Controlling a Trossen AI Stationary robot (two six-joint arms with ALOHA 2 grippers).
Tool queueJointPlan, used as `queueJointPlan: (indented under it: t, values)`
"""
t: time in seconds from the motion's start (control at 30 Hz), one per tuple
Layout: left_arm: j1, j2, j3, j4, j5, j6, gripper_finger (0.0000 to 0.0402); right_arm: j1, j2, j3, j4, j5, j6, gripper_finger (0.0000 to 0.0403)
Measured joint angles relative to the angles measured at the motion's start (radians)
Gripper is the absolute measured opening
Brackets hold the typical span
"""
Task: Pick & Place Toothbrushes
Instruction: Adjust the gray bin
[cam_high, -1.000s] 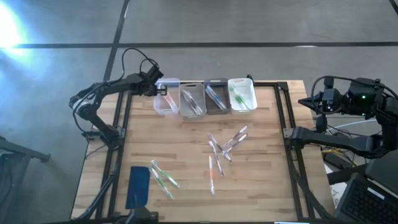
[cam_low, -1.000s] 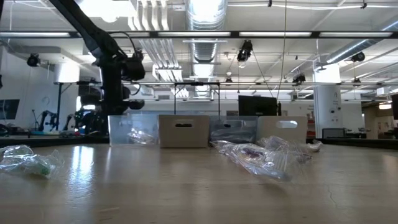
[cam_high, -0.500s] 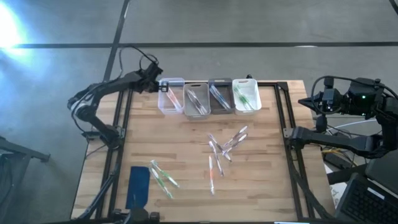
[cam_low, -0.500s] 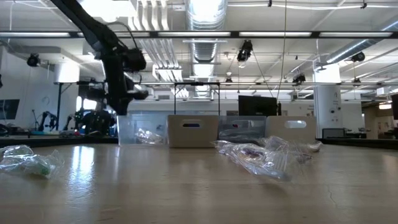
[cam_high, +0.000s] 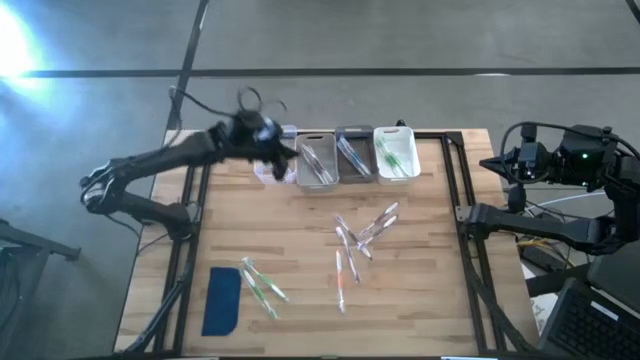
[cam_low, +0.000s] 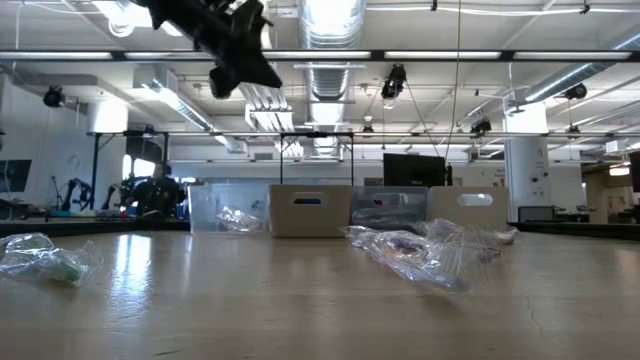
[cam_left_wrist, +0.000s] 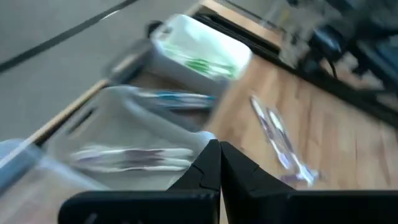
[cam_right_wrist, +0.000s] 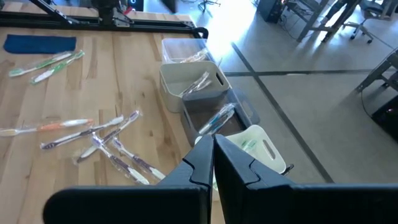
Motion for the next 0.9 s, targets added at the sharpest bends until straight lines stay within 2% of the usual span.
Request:
queueJointPlan:
  t: [0.07,0.13,0.3,0.63,0.9]
  values:
    - [-0.091,0.025,0.000,0.022,-0.055,0.022,0.0001,0.000,0.000,0.000,0.000,0.000,-0.002,0.0008]
    - [-0.156,0.058,0.000,0.052,-0.068,0.025,0.0001,0.000,0.000,0.000,0.000,0.000,0.000,0.0008]
    - [-0.246,0.156,0.000,0.105,-0.072,0.021,0.0001,0.000,0.000,0.000,0.000,0.000,0.000,0.0008]
    - [-0.271,0.388,-0.001,0.101,-0.082,0.010,0.0000,0.000,0.000,0.000,0.000,0.000,0.000,0.0008]
    - [-0.264,0.473,-0.001,0.090,-0.263,0.081,0.0000,0.000,0.000,0.000,0.000,0.000,0.001,0.0008]
